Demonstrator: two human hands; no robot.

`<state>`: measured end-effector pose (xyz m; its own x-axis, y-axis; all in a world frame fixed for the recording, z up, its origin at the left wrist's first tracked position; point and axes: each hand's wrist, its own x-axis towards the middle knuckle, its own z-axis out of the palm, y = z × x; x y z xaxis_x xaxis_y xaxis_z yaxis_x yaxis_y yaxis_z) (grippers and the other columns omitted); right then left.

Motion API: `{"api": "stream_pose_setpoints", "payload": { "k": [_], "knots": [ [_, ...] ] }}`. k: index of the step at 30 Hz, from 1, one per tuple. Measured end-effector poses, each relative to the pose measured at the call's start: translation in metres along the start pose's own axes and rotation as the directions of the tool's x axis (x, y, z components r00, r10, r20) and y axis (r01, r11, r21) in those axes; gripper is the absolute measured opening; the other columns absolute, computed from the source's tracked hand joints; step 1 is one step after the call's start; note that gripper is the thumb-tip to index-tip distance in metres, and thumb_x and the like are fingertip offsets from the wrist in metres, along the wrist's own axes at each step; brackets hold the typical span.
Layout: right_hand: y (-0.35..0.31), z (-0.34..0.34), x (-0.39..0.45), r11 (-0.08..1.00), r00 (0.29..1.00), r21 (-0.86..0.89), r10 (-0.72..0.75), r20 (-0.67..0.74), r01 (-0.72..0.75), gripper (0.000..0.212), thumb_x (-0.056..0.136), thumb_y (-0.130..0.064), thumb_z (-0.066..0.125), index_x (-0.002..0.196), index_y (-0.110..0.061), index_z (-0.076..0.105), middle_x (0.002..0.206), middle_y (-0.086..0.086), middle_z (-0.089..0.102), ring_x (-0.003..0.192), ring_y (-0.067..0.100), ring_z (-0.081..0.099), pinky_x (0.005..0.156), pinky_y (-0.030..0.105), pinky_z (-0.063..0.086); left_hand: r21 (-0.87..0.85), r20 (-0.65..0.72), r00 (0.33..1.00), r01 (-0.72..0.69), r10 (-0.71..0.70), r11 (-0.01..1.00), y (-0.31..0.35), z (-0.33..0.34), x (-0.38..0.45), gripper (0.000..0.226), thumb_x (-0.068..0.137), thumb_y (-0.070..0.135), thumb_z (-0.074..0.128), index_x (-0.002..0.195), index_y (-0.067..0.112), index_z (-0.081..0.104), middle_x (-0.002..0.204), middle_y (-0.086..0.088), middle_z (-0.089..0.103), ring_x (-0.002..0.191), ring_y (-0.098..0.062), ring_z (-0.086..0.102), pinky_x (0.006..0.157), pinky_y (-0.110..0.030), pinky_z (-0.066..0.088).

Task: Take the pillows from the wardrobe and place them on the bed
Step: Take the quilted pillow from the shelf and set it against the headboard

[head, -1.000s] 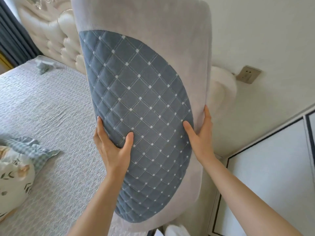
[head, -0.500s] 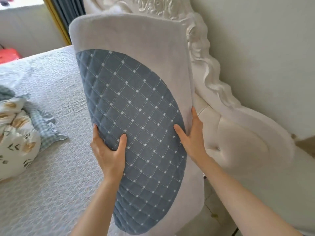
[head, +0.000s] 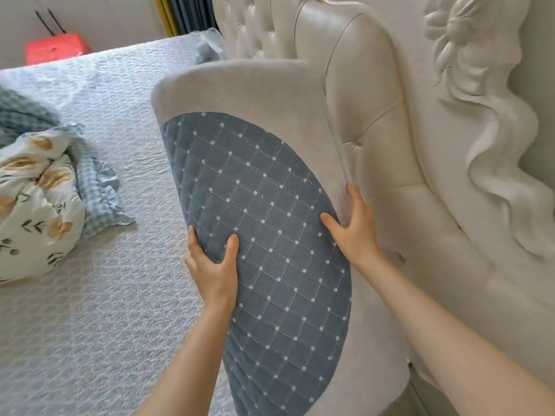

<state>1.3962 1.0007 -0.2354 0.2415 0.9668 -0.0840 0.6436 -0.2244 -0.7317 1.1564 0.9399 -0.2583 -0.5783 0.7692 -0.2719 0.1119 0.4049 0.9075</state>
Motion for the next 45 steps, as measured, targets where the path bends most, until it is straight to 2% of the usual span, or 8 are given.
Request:
{"api": "stream_pose_setpoints", "payload": {
  "k": [5,10,15,19,24,31,38,45],
  "knots": [
    [0.028,0.049,0.056,0.997,0.996,-0.069,0.029,0.083,-0.023,0.078,0.085,-0.046,0.061,0.15,-0.024,0.024,0.149,0.013,0.034,0.138,0.028,0.03,0.112,0.048,0.026,-0.004,0.036,0.996,0.078,-0.078,0.997,-0.033,0.038,0.068,0.091,0.077,0.063,0.066,0.153,0.039,0.023,0.154,-0.005,0.033,0.13,-0.019,0.04,0.099,-0.034,0.032],
    [0.054,0.1,0.109,0.981,0.988,-0.193,0.04,0.152,-0.01,0.073,0.088,-0.05,0.054,0.15,-0.03,0.02,0.148,0.015,0.032,0.137,0.034,0.03,0.112,0.052,0.025,0.046,0.166,0.972,0.162,-0.167,0.986,-0.08,0.075,0.14,0.098,0.079,0.069,0.059,0.158,0.033,0.013,0.161,-0.002,0.028,0.146,-0.025,0.028,0.119,-0.052,0.025],
    [0.091,0.155,0.124,0.881,0.915,-0.472,0.171,0.366,0.024,0.072,0.093,-0.056,0.04,0.151,-0.037,0.002,0.161,0.012,-0.007,0.145,0.038,0.007,0.116,0.051,0.012,0.209,0.415,0.829,0.315,-0.376,0.926,-0.136,0.095,0.166,0.103,0.086,0.053,0.066,0.158,0.031,-0.003,0.166,-0.004,0.013,0.149,-0.03,0.022,0.119,-0.054,0.022],
    [0.106,0.17,0.119,0.844,0.949,-0.534,0.13,0.287,0.046,0.075,0.09,-0.06,0.039,0.149,-0.043,-0.003,0.161,0.011,-0.009,0.143,0.041,0.009,0.114,0.054,0.013,0.187,0.413,0.84,0.299,-0.351,0.936,-0.156,0.092,0.153,0.111,0.078,0.057,0.073,0.157,0.037,-0.004,0.166,0.003,0.009,0.15,-0.025,0.019,0.12,-0.053,0.021],
    [0.112,0.164,0.113,0.857,0.968,-0.516,0.118,0.223,0.014,0.076,0.083,-0.072,0.04,0.145,-0.049,0.003,0.158,0.009,0.01,0.132,0.041,0.032,0.104,0.056,0.029,0.126,0.376,0.709,0.599,-0.597,0.791,-0.165,0.09,0.138,0.124,0.058,0.075,0.075,0.154,0.045,0.003,0.159,0.003,0.029,0.138,-0.032,0.04,0.112,-0.058,0.035],
    [0.108,0.146,0.12,0.85,0.985,-0.522,0.021,0.173,0.074,0.073,0.085,-0.063,0.048,0.147,-0.033,0.023,0.15,0.016,0.024,0.128,0.043,0.036,0.102,0.055,0.037,0.029,0.354,0.719,0.632,-0.599,0.775,-0.162,0.11,0.129,0.128,0.049,0.076,0.078,0.153,0.047,0.01,0.155,0.001,0.039,0.134,-0.031,0.046,0.109,-0.056,0.04],
    [0.123,0.146,0.082,0.72,0.966,-0.651,-0.114,0.231,0.241,0.065,0.097,-0.036,0.047,0.152,-0.014,0.021,0.157,0.026,0.013,0.139,0.046,0.022,0.111,0.053,0.023,0.089,0.316,0.772,0.555,-0.552,0.827,-0.166,0.111,0.128,0.121,0.067,0.073,0.071,0.157,0.038,-0.002,0.162,-0.001,0.027,0.143,-0.032,0.034,0.115,-0.056,0.032],
    [0.123,0.142,0.062,0.699,0.966,-0.685,-0.039,0.254,0.208,0.064,0.097,-0.034,0.046,0.151,-0.01,0.023,0.155,0.028,0.015,0.139,0.049,0.018,0.113,0.055,0.018,0.266,0.329,0.818,0.399,-0.472,0.877,-0.165,0.102,0.103,0.101,0.089,0.058,0.059,0.158,0.02,-0.004,0.167,-0.006,0.009,0.152,-0.028,0.013,0.122,-0.05,0.017]
  ]
}}
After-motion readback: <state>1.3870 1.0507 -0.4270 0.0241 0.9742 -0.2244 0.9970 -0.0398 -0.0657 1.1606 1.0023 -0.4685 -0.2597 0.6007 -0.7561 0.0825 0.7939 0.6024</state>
